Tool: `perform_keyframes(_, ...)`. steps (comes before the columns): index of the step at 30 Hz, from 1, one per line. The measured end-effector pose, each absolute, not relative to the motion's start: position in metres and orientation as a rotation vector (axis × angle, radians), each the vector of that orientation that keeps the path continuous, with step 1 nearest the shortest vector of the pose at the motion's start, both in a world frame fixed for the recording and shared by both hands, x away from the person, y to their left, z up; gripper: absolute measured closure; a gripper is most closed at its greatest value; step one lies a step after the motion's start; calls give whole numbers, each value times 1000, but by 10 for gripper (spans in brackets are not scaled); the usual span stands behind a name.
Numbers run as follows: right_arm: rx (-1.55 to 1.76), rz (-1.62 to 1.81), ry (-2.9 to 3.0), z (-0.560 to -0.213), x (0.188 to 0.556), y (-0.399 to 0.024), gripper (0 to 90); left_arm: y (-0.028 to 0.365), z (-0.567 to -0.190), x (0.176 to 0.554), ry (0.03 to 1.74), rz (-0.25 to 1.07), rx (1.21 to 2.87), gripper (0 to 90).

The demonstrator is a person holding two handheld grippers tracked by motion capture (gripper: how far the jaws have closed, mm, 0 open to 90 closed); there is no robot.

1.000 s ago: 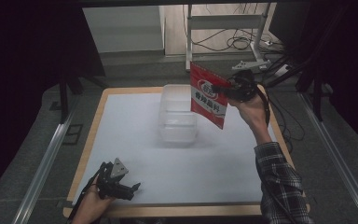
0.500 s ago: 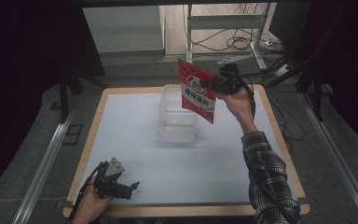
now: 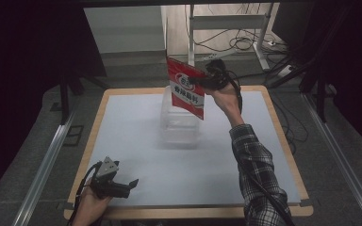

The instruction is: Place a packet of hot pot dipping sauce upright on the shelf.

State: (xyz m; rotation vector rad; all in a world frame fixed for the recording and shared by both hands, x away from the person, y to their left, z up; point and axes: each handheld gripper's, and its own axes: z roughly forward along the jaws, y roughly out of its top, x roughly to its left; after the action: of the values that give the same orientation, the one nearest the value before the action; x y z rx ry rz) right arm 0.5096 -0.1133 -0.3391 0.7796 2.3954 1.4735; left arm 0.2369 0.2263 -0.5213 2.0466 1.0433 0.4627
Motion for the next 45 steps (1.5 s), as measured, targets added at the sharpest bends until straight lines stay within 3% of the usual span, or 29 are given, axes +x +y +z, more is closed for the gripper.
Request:
perform_keyframes(27, 632, 1486, 2397, -344, 543, -77, 871, 222, -522, 235, 998, 481, 2071, 0)
perform_keyframes(45, 712, 1475, 2425, -388, 542, -94, 870, 222, -522, 235, 998, 484, 2080, 0)
